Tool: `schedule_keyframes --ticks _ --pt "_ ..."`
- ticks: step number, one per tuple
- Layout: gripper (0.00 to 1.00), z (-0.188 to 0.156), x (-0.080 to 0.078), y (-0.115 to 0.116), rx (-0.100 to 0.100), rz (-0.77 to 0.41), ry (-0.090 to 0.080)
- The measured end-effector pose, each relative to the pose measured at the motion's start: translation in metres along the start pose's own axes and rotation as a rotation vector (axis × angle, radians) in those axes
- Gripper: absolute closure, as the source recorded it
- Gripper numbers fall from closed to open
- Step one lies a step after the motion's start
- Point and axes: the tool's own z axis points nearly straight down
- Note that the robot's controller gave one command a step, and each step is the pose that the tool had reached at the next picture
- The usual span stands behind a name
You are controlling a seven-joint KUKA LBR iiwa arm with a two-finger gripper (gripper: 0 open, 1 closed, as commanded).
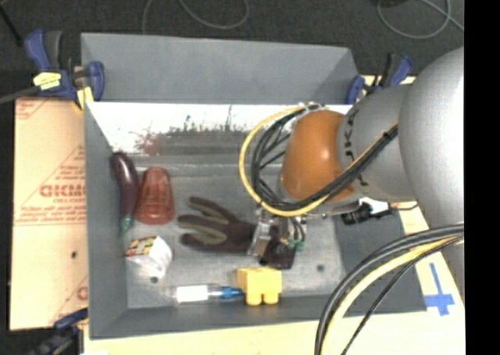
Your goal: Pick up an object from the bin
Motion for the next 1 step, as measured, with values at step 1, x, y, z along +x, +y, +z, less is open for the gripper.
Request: schedule_keyframes --ticks 1 --pt "1.00 -0.1316 -0.0051 0.0088 0.000 0.047 -0.003"
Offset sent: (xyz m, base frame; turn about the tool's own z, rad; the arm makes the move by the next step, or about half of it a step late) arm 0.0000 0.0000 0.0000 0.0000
